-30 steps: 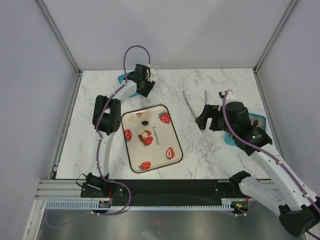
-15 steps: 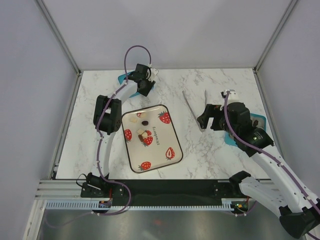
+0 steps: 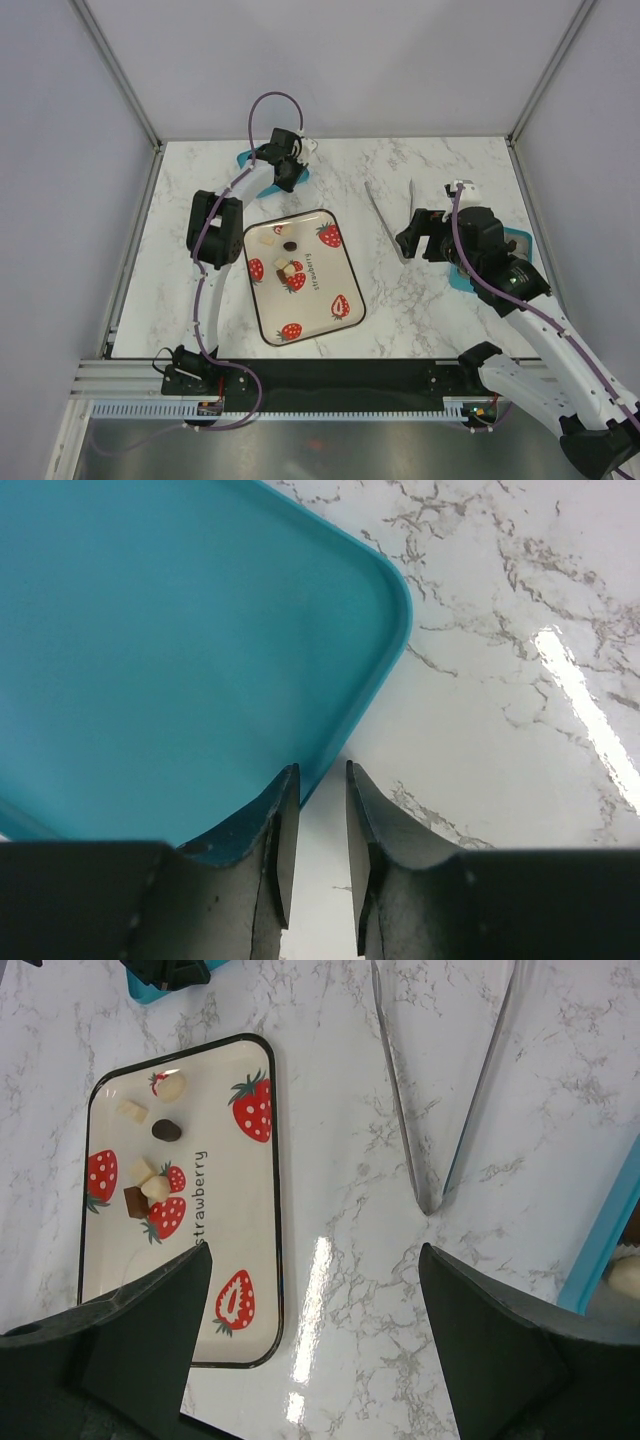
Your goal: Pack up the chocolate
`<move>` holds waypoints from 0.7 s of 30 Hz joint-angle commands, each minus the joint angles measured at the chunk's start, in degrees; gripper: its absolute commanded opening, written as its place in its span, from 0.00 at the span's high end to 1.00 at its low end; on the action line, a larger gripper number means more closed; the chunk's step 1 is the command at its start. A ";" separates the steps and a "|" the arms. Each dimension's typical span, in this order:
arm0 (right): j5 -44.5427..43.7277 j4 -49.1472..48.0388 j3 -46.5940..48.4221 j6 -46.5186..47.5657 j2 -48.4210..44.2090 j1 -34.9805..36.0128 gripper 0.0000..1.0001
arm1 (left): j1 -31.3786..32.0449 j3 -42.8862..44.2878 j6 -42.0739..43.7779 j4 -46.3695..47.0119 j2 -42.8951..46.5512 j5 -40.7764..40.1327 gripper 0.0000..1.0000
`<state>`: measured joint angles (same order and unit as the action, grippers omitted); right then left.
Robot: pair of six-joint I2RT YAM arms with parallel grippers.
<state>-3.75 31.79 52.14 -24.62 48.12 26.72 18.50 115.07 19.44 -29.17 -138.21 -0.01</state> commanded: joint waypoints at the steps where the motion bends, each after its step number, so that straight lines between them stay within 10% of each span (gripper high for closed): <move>1: -0.73 -1.47 0.77 0.54 0.31 -0.09 0.07 | 0.04 0.42 2.53 -4.93 -0.13 1.59 0.69; 9: 0.06 -2.00 0.60 -0.42 0.22 -0.09 0.07 | 1.09 1.48 0.34 -4.85 -0.83 -7.79 0.97; 21: 1.11 -7.95 1.30 3.08 -2.15 0.00 0.07 | 7.50 4.47 -2.03 -5.72 16.20 -11.42 0.98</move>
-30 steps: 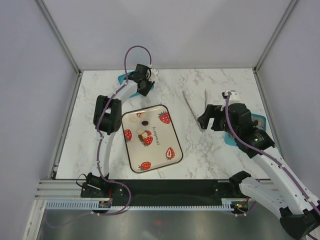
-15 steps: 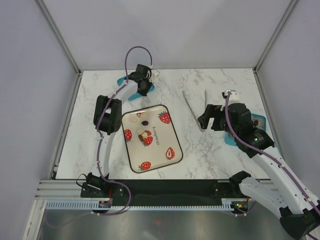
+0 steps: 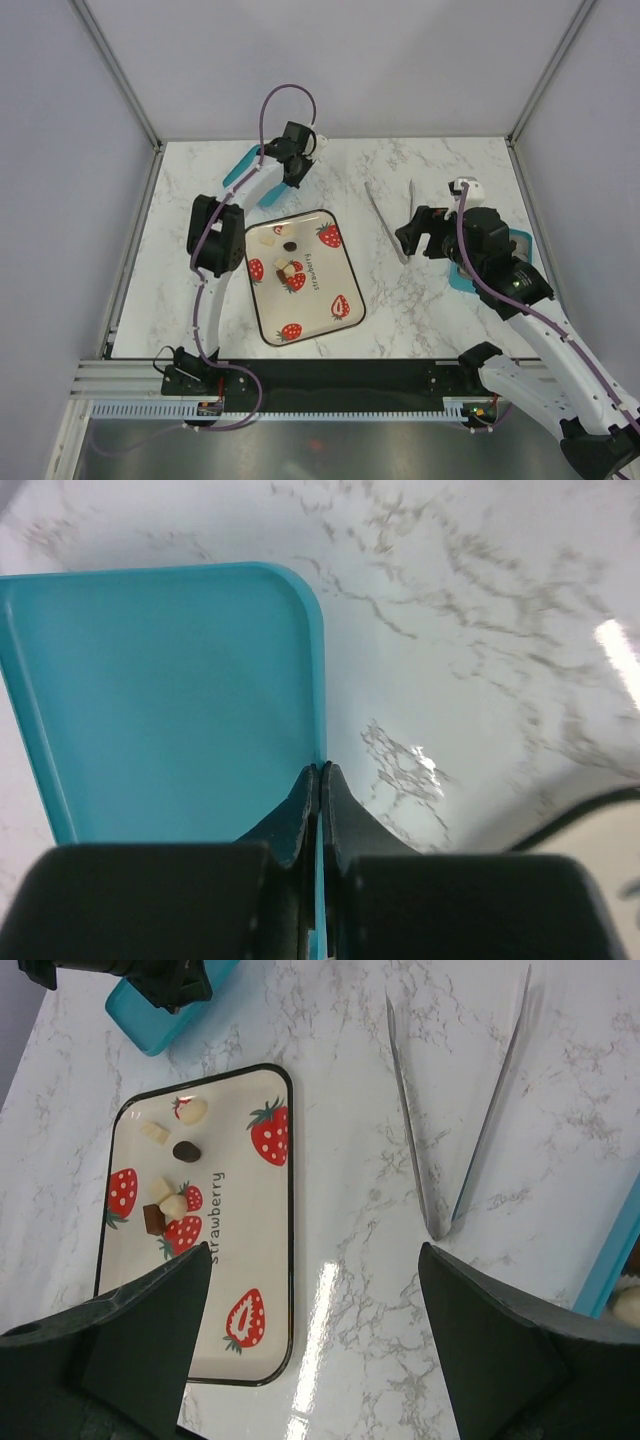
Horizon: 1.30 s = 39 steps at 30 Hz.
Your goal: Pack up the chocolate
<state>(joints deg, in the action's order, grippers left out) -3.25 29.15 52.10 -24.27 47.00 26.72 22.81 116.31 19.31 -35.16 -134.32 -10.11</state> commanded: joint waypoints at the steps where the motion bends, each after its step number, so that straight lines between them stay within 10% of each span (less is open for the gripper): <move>1: 0.61 -6.37 0.99 3.17 -1.56 0.00 0.08 | 3.99 2.44 -2.43 -0.52 13.63 0.34 0.98; 10: 3.94 -26.49 -6.12 16.78 -2.00 0.00 0.10 | 13.05 -11.44 -13.94 -2.81 31.81 15.44 0.98; 22: 24.24 -34.94 -9.38 56.87 -3.59 0.00 0.11 | 16.65 -28.66 -23.44 -3.34 52.40 33.83 0.98; 29: 32.25 -25.56 -2.80 68.55 -0.43 4.65 0.14 | 17.01 -34.83 -24.93 -4.13 57.59 37.96 0.98; 39: 17.50 -9.29 7.22 84.82 9.15 19.32 0.15 | 17.45 -33.34 -27.13 -6.68 57.51 42.10 0.98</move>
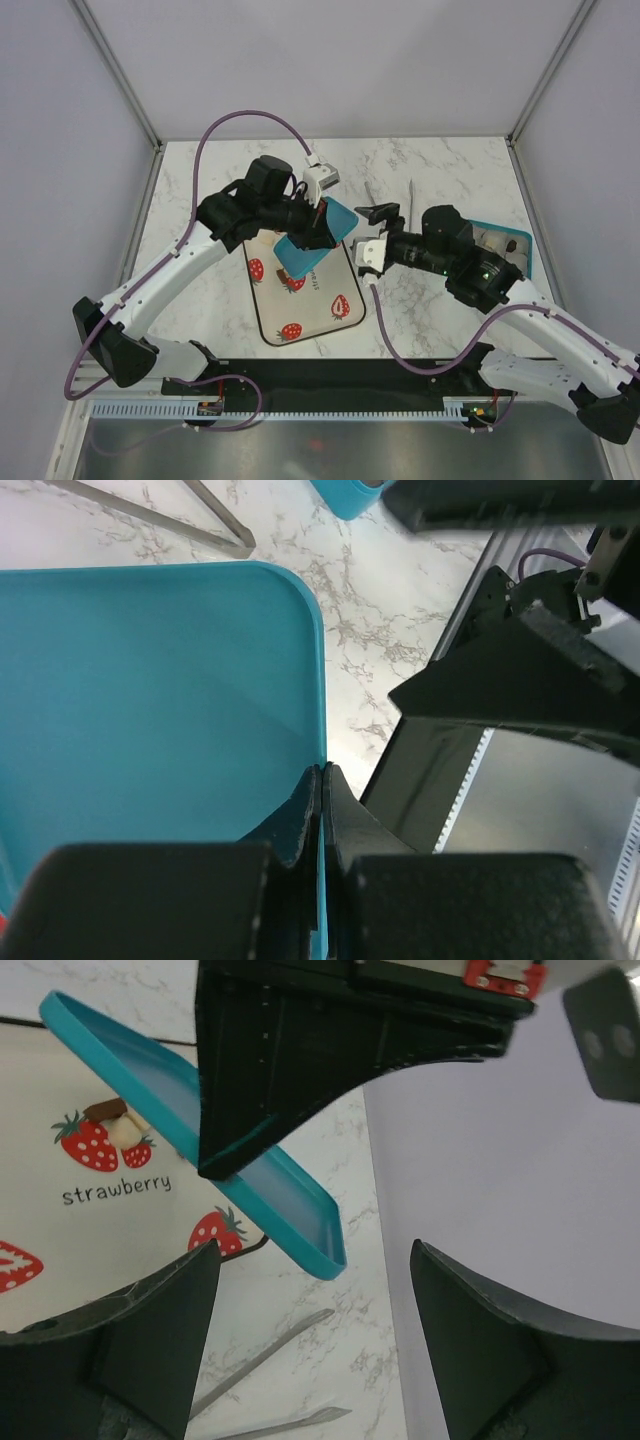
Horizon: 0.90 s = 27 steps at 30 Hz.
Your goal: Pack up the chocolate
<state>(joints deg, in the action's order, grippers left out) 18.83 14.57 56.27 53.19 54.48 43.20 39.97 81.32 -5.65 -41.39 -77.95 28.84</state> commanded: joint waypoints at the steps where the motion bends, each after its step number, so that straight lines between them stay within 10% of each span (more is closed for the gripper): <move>1: -6.94 6.95 4.01 8.76 2.47 4.68 0.15 | 0.29 1.65 -2.26 -0.62 1.22 3.33 0.98; 16: -16.72 6.27 4.90 17.47 11.78 12.43 0.27 | 0.29 4.46 -0.59 -6.59 0.52 4.65 0.98; 22: -17.34 1.79 3.67 17.74 12.93 12.87 0.49 | 0.29 5.34 -0.41 -8.45 -0.97 5.53 0.98; 27: -14.88 -0.50 1.04 13.88 11.97 13.05 0.99 | 0.20 9.55 -1.38 -9.32 -2.20 4.65 0.95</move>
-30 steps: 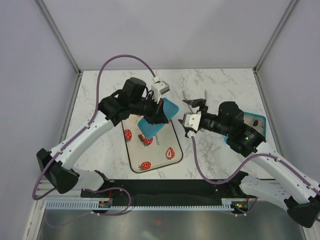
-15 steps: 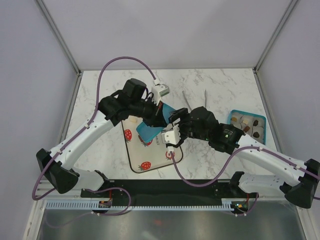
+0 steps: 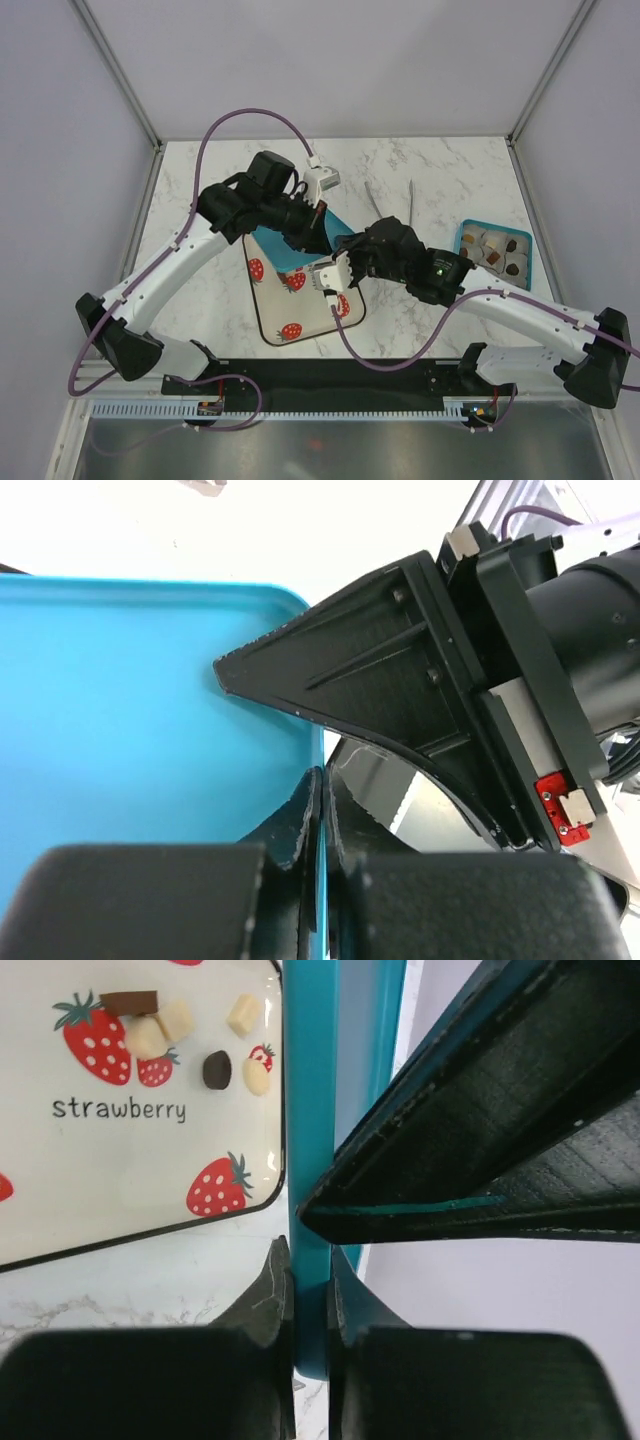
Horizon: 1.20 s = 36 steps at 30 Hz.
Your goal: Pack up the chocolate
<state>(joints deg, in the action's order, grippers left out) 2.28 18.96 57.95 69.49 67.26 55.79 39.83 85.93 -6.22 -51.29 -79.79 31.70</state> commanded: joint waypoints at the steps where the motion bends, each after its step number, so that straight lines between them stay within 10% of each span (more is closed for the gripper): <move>1: 2.89 -5.33 -1.00 -3.39 -1.43 0.55 1.00 | 0.16 6.25 -1.60 0.31 -1.41 1.43 0.93; 8: 10.98 -7.62 -4.51 -23.23 -7.14 1.52 1.00 | -4.14 28.04 -7.13 -3.64 -7.74 -2.25 0.43; 14: -0.58 -13.87 -9.44 -59.08 -15.23 1.51 1.00 | -17.50 39.31 -12.59 -2.59 -9.68 0.20 0.30; 20: -2.47 -8.68 -6.54 -78.01 -17.34 -1.90 1.00 | -24.18 28.87 -10.31 3.80 -5.91 8.27 0.22; 36: 32.16 -16.83 1.63 -99.53 -12.77 -29.50 1.00 | -31.40 1.97 -16.71 26.05 -0.63 23.75 0.17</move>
<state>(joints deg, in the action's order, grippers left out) 26.00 10.55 55.88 -23.59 55.20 27.77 8.99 88.53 -19.62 -32.58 -82.35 49.76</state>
